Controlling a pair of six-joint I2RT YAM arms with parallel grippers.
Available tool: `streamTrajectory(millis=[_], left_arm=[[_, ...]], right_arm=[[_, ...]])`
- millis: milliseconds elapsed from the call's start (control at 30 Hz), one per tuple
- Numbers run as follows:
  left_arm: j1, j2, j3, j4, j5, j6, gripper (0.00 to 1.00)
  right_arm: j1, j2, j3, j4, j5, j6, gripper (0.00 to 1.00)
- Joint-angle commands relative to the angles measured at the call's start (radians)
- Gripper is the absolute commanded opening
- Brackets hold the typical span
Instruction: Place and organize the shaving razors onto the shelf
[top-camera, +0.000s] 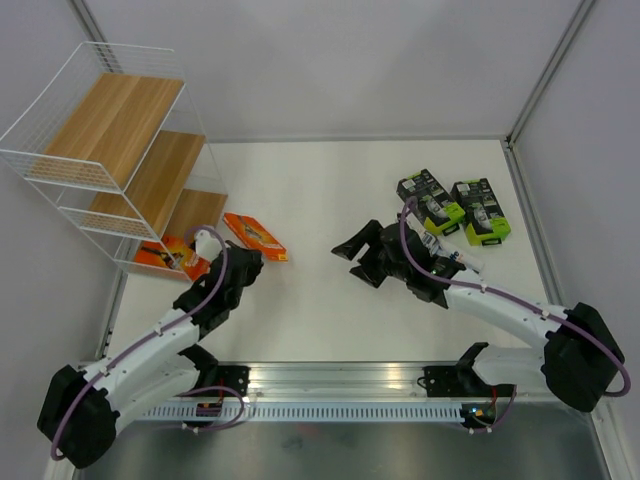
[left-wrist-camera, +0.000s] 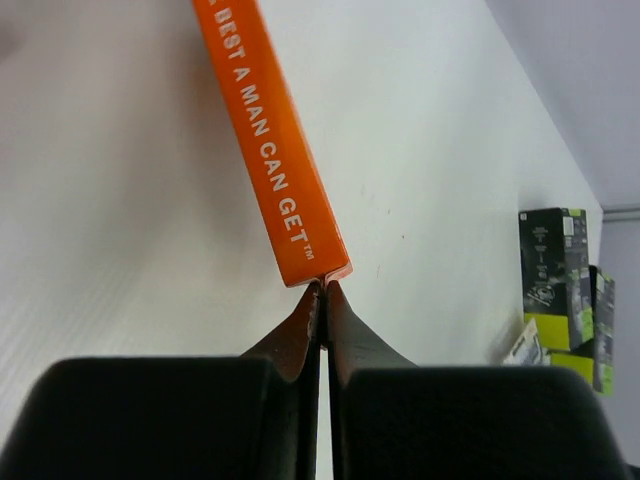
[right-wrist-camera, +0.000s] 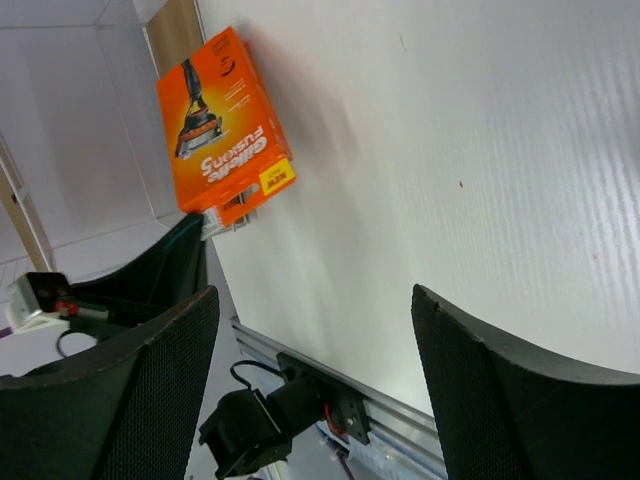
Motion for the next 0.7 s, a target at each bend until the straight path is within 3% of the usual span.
streamTrajectory(millis=[0, 133, 300, 667], left_arm=[[-0.001, 0.053, 0.122, 0.047, -0.14, 0.233, 0.02], [-0.001, 0.134, 0.229, -0.067, -0.196, 0.277, 0.02], [0.005, 0.214, 0.224, -0.055, -0.216, 0.307, 0.02], [0.02, 0.327, 0.22, -0.228, -0.227, 0.203, 0.02]], right_arm=[[-0.012, -0.041, -0.016, -0.106, 0.051, -0.058, 0.84], [-0.018, -0.033, -0.038, -0.091, 0.034, -0.055, 0.83], [-0.018, 0.007, -0.048, -0.056, 0.002, -0.057, 0.83], [-0.02, 0.094, -0.055, -0.024, -0.047, -0.063, 0.83]])
